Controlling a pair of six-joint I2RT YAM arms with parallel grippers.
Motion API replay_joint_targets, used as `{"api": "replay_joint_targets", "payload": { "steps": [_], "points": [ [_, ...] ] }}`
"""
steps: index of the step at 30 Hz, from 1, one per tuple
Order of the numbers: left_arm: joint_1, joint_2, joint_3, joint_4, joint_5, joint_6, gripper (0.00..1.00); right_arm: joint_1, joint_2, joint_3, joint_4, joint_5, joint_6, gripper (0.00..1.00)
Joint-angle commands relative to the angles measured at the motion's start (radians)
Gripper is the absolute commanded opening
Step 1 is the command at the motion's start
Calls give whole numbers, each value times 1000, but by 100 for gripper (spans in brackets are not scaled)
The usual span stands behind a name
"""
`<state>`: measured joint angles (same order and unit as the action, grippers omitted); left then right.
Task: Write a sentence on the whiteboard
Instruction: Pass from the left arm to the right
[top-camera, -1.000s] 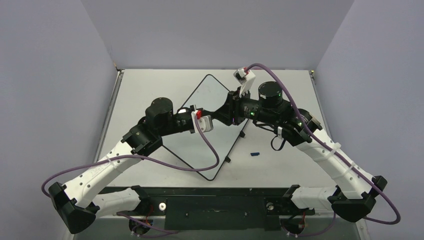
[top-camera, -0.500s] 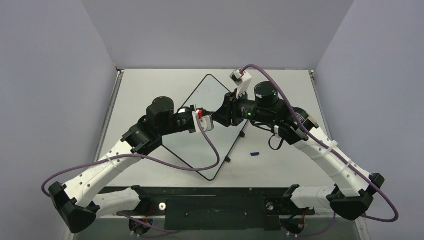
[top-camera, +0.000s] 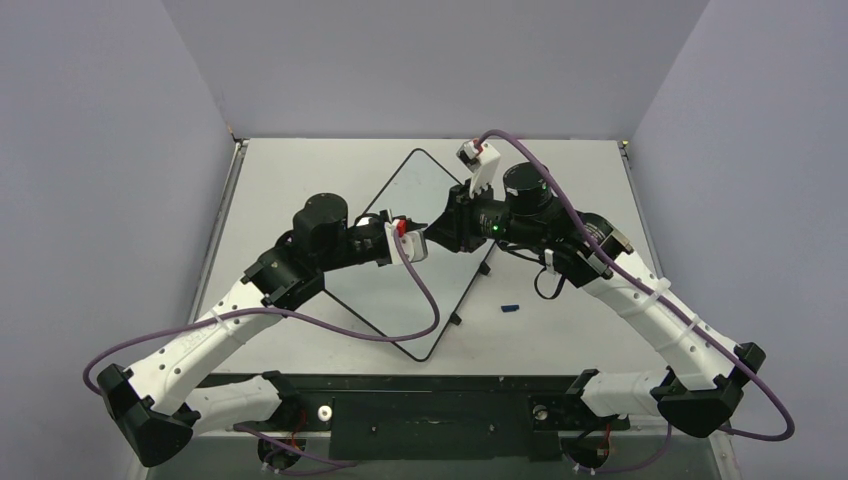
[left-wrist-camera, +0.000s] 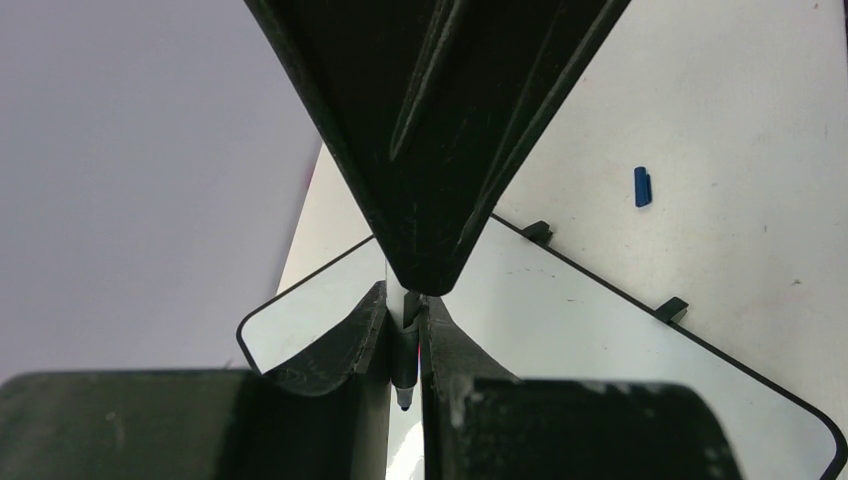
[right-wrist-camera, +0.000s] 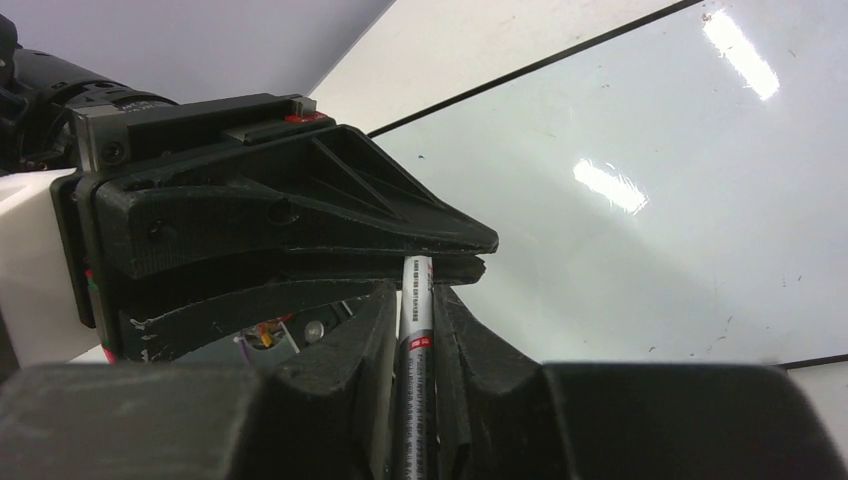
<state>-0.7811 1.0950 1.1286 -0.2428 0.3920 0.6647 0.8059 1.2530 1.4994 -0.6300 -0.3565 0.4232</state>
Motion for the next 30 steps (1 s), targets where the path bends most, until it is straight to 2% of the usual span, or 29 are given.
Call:
{"api": "replay_joint_targets", "payload": {
  "steps": [1,4,6,8,9,14,16,21,25,28,30],
  "points": [
    [-12,-17,44,92,57,-6,0,24,27,15,57,-8,8,14],
    [-11,-23,39,96,50,-10,0,24,28,11,63,-5,8,0],
    [-12,-27,38,99,35,-25,0,24,25,3,68,1,8,0],
    [-12,-32,39,98,14,-43,9,22,19,-5,72,16,5,0],
    [-12,-36,40,95,8,-47,19,21,13,-11,72,25,3,0],
    [-3,-82,-4,100,-59,-95,50,-16,-13,-25,81,68,7,0],
    [5,-102,-26,110,-111,-151,56,-27,-17,-15,77,85,0,0],
    [23,-145,-22,51,-219,-300,57,-56,-18,10,58,110,-18,0],
    [78,-159,2,-30,-290,-432,55,-72,-16,17,51,128,-33,0],
    [208,-131,40,-77,-308,-597,52,-76,-12,18,46,138,-45,0],
    [315,-85,108,-176,-294,-667,51,-75,-11,14,43,139,-52,0]
  ]
}}
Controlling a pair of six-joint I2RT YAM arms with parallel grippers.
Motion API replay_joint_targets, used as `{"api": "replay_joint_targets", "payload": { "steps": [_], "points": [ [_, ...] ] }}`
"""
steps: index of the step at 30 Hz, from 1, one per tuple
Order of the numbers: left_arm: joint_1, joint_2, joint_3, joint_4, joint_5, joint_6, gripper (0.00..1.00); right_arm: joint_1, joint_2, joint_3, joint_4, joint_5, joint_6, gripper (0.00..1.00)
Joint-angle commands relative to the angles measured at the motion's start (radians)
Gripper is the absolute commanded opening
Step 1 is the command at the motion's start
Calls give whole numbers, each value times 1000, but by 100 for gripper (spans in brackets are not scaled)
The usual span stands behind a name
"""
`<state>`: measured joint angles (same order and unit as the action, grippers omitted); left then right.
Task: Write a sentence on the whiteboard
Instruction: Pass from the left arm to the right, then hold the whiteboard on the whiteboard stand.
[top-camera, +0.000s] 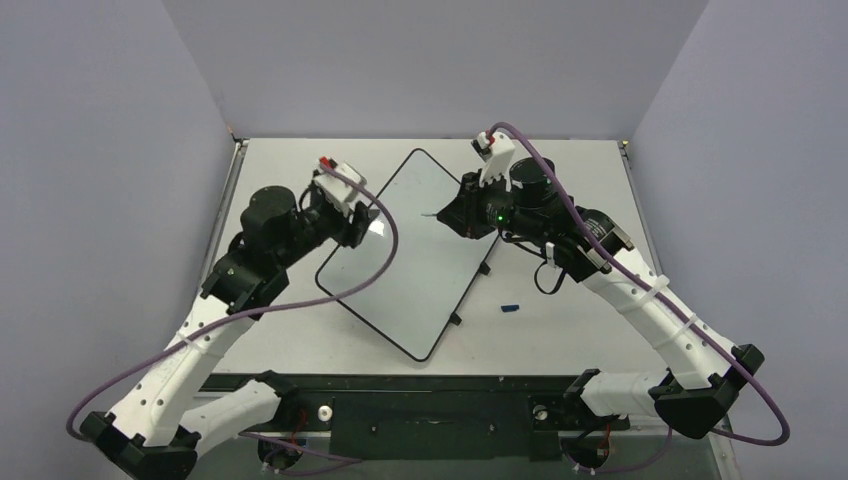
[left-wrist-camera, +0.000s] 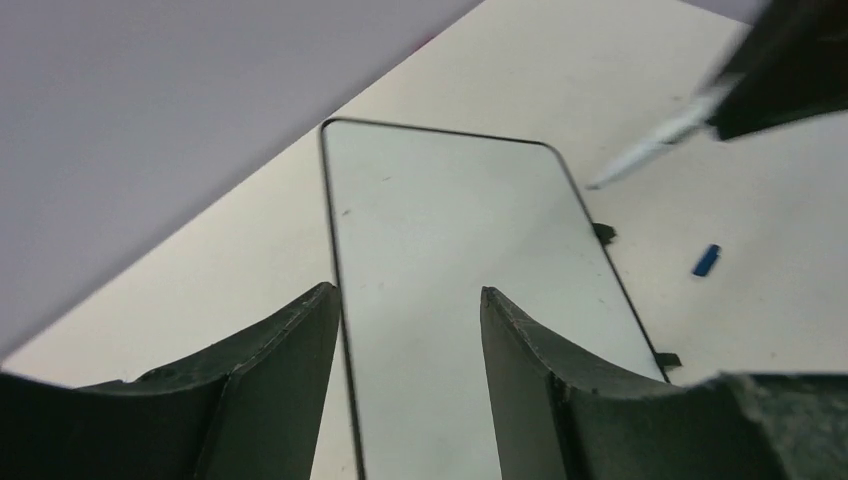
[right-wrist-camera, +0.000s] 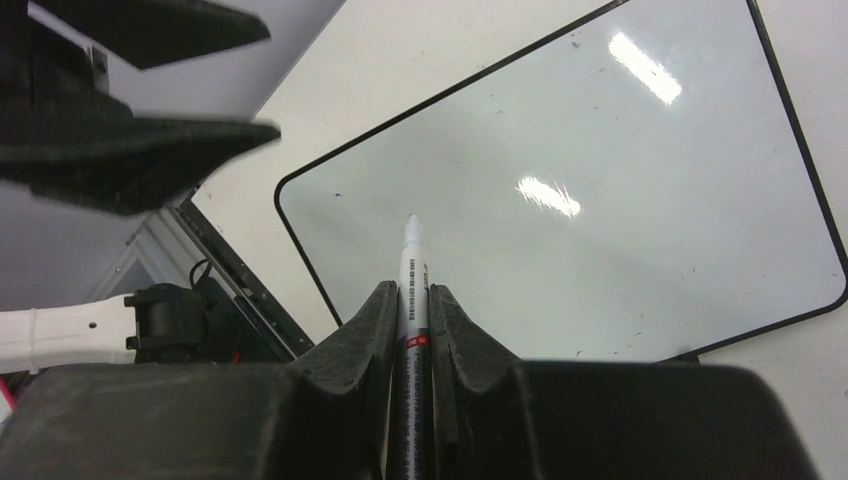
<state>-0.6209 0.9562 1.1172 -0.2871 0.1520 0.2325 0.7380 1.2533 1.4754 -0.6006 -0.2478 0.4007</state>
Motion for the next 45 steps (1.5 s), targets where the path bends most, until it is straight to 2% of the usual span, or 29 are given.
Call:
{"api": "replay_joint_targets", "payload": {
  "steps": [1,4,9,11,14,20,31,36,41,45],
  "points": [
    [222,74,140,-164,-21,-255,51,-8,-12,31,12,28,-33,0],
    [322,165,195,-280,80,-310,51,-8,-15,13,12,11,-37,0],
    [422,251,181,-320,128,-396,49,-6,-22,-26,14,-27,-40,0],
    [480,267,150,-308,166,-428,48,-4,-27,-39,18,-44,-40,0],
    [580,285,84,-257,321,-482,46,-1,-29,-51,20,-67,-44,0],
    [684,339,-16,-150,492,-560,43,1,-17,-58,27,-112,-55,0],
    [683,412,-119,-5,682,-639,36,50,58,-40,50,-164,-76,0],
    [673,416,-148,34,711,-656,35,67,94,-32,57,-164,-81,0],
    [660,434,-145,29,723,-655,27,77,112,-33,70,-164,-80,0],
    [655,441,-147,42,742,-665,25,84,127,-32,75,-168,-82,0]
  ]
}}
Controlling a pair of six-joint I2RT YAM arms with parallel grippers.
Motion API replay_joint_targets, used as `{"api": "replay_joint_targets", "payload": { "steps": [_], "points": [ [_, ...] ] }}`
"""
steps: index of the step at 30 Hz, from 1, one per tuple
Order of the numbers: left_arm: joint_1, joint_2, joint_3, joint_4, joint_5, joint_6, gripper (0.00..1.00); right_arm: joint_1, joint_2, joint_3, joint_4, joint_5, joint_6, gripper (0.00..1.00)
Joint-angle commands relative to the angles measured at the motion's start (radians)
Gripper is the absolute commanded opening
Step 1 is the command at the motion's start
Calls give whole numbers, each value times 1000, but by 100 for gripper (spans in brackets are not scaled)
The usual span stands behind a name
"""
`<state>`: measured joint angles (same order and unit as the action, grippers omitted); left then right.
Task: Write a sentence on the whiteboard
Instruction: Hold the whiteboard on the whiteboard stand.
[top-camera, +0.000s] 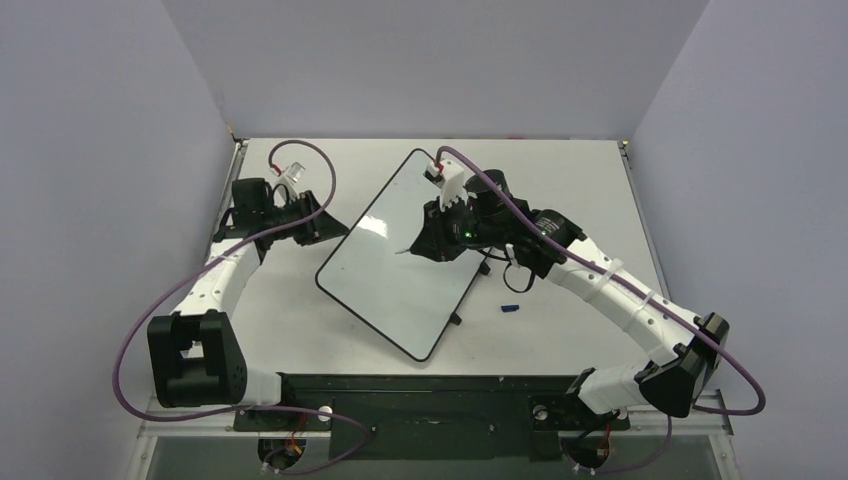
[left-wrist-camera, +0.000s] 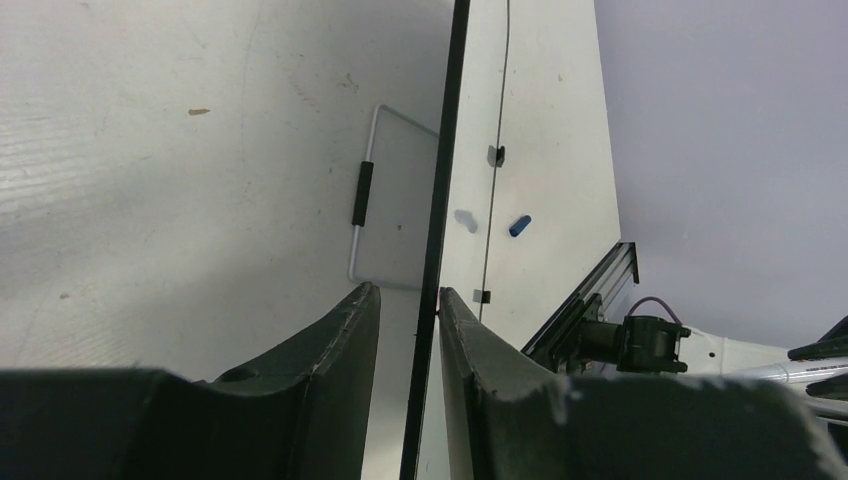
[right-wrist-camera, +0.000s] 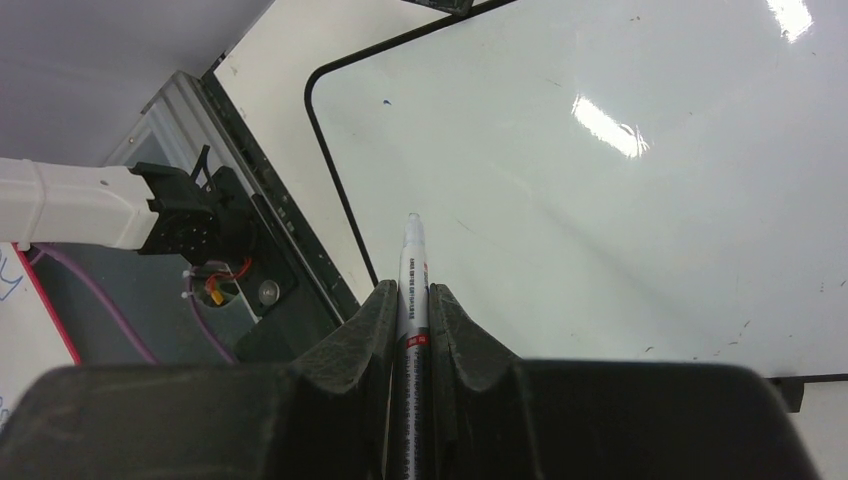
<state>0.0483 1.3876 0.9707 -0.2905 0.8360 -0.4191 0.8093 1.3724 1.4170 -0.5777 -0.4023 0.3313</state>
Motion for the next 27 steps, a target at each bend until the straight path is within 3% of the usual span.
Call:
{"api": "replay_joint_targets", "payload": {
  "steps": [1,8,21,27],
  "points": [
    [-14,8,-3,53,63,-18,26,13,12,28,53,-14,-12,0],
    [-16,-7,-15,87,78,-37,32,17,29,34,55,-16,-17,0],
    [-39,27,-11,70,84,-30,15,55,61,37,128,-30,-22,0],
    [-80,30,-4,61,81,-20,0,96,118,78,135,2,-22,0]
  ]
}}
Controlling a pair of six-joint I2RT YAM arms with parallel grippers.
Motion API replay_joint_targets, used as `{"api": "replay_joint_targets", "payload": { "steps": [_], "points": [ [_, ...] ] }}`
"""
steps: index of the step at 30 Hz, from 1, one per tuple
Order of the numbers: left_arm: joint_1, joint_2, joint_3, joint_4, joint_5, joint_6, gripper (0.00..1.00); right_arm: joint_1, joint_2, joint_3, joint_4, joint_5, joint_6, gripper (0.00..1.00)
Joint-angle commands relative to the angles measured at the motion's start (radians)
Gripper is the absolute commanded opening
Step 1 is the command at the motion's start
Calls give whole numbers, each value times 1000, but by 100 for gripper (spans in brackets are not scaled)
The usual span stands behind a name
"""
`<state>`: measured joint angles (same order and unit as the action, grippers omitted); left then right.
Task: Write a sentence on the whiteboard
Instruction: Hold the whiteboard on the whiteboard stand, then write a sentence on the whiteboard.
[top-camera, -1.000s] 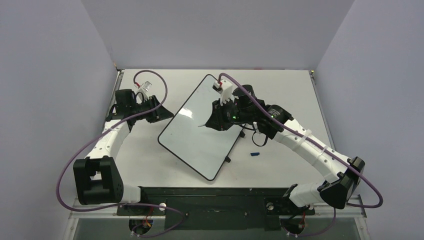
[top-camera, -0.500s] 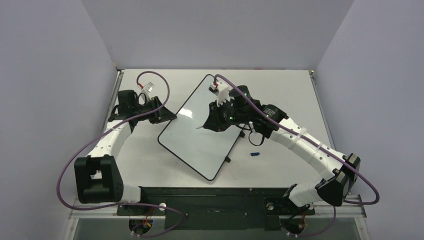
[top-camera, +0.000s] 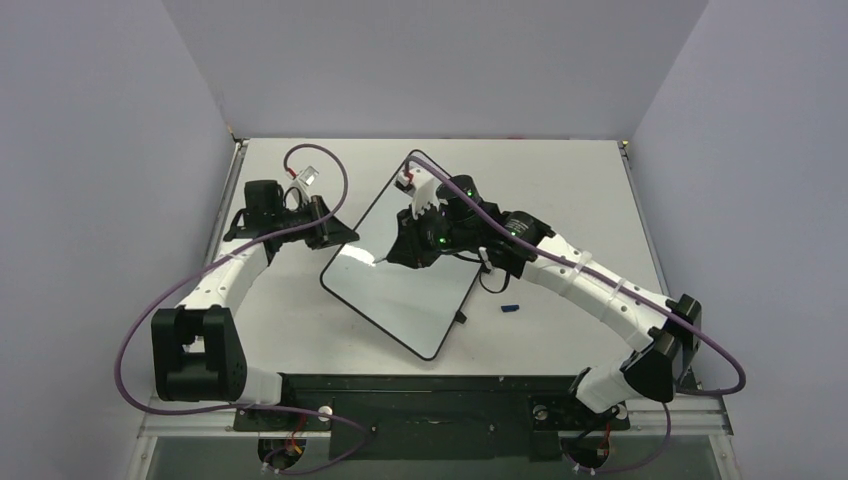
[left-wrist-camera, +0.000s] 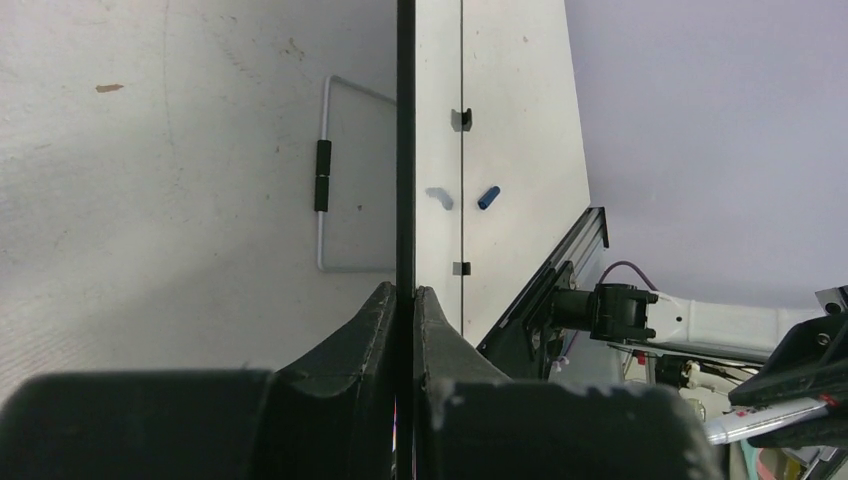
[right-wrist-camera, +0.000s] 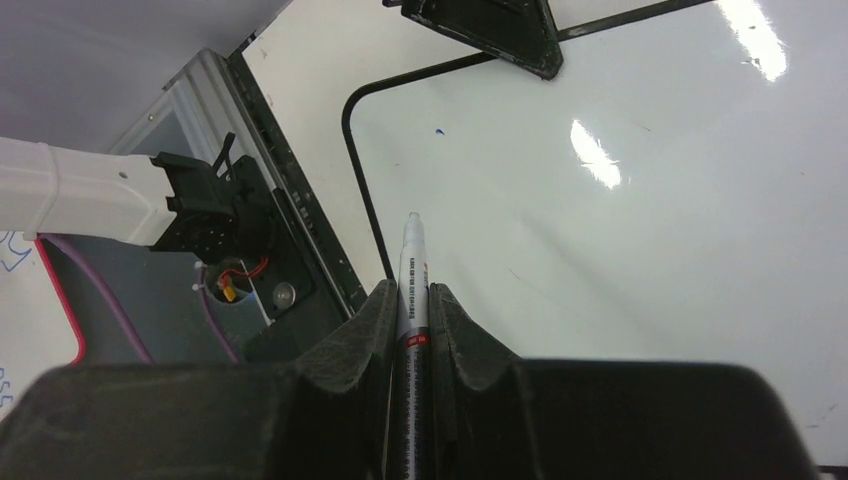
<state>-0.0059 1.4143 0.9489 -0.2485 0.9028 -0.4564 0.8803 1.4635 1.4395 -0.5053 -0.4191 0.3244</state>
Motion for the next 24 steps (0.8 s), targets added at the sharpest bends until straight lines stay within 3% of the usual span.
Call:
{"api": "replay_joint_targets", "payload": {
  "steps": [1,24],
  "points": [
    [-30,2,19,18,14,21,0,30,39,63,63,23,-16,0],
    [-55,-60,48,-23,-88,77,0,87,161,140,72,100,-12,0]
  ]
}}
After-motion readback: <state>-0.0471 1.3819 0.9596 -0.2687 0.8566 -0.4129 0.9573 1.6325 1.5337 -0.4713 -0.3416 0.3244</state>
